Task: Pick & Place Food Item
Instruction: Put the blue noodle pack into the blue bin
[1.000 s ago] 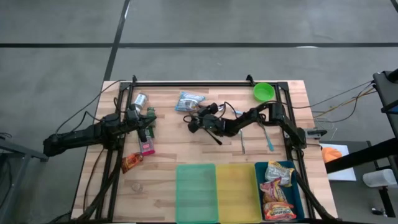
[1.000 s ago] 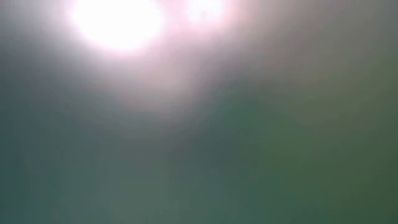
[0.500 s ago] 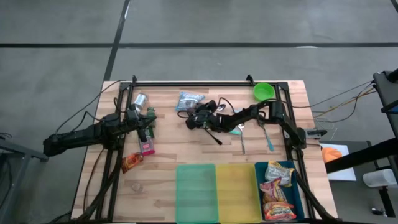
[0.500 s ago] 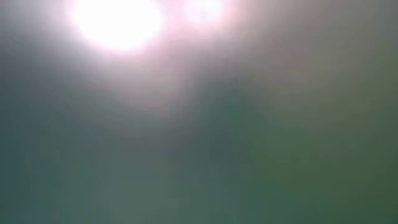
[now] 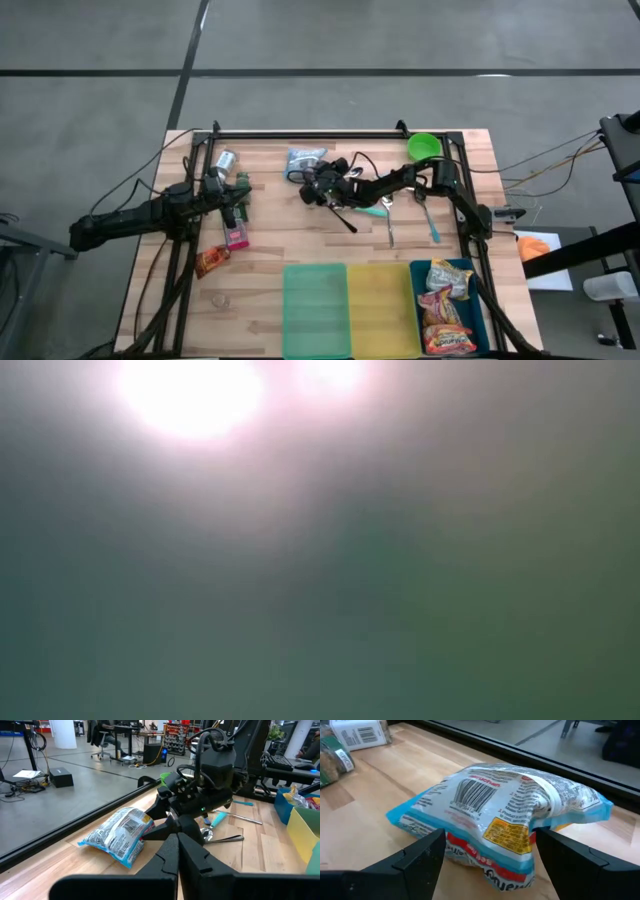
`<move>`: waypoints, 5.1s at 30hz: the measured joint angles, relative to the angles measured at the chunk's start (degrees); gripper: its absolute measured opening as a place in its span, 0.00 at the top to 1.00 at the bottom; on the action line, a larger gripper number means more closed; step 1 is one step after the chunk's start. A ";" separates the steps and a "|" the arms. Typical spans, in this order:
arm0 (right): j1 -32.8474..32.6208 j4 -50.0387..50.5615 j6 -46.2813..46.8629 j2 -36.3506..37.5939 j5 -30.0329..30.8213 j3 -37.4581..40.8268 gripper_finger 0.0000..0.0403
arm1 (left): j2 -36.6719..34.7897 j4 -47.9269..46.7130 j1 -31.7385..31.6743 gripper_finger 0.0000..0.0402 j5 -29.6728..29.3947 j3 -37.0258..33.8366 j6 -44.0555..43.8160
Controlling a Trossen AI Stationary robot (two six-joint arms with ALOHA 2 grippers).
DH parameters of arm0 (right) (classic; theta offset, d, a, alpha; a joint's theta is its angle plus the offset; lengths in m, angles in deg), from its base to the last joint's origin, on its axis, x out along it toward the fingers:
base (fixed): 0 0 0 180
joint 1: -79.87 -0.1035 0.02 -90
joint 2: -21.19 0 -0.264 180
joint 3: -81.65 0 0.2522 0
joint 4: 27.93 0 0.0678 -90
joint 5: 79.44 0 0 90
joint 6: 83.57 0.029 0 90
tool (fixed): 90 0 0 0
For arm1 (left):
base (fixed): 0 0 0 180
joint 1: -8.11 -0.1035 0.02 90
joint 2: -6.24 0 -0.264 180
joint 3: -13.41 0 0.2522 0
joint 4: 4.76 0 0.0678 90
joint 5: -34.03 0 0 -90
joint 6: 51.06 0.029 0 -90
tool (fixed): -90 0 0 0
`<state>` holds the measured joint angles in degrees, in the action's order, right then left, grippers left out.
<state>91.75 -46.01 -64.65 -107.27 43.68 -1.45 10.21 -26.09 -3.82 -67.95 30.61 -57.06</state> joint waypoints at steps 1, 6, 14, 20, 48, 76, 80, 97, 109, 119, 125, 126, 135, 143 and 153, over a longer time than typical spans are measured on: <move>-0.05 0.00 0.02 0.00 0.02 0.00 0.27 | 0.00 0.00 0.01 1.00 0.01 0.00 0.00; 0.02 0.02 0.22 0.00 -0.64 0.00 0.37 | 0.00 0.00 0.01 1.00 0.01 0.00 0.00; 0.10 0.02 0.22 0.00 -0.64 0.00 0.54 | 0.00 0.00 0.01 1.00 0.01 0.00 0.00; 0.21 0.30 0.42 0.00 -0.62 0.00 0.69 | 0.00 0.00 0.01 1.00 0.01 0.00 -0.01; -0.92 3.31 0.39 0.63 -2.09 0.08 0.97 | 0.00 0.00 0.01 1.00 0.01 0.00 0.00; -1.88 51.90 6.90 25.00 -9.13 6.23 0.97 | 0.00 0.00 -0.01 1.00 -0.01 0.00 -0.02; -1.75 59.23 7.31 27.55 -12.28 6.78 0.97 | 0.00 0.00 0.01 1.00 0.01 0.00 0.00; -2.13 73.52 9.93 37.02 -14.67 6.82 0.97 | 0.00 0.00 0.01 1.00 -0.01 0.00 0.00; -5.36 83.99 11.81 44.51 -17.32 6.88 0.97 | 0.00 0.00 -0.01 1.00 -0.01 0.00 0.00; -8.11 90.53 14.53 53.96 -21.24 6.91 0.97 | 0.00 0.00 0.01 1.00 0.01 0.00 0.00; -11.03 93.20 14.36 60.06 -28.61 6.91 0.97 | 0.00 0.00 0.00 1.00 -0.01 0.00 0.00; -11.66 93.30 14.49 60.98 -30.01 6.91 0.97 | 0.00 0.00 -0.01 1.00 -0.01 0.00 -0.01; -18.26 99.30 24.48 68.09 -39.64 6.77 0.97 | 0.00 0.00 0.01 1.00 -0.01 0.00 -0.02; -27.60 104.10 36.59 71.86 -50.44 6.01 0.97 | 0.00 0.00 0.01 1.00 0.01 0.00 0.00; -42.70 103.93 54.35 72.86 -48.87 6.74 0.97 | 0.00 0.00 0.01 1.00 0.01 0.00 0.00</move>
<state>49.05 57.92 -10.31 -34.41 -5.19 5.29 10.21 -26.09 -3.81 -67.94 30.61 -57.06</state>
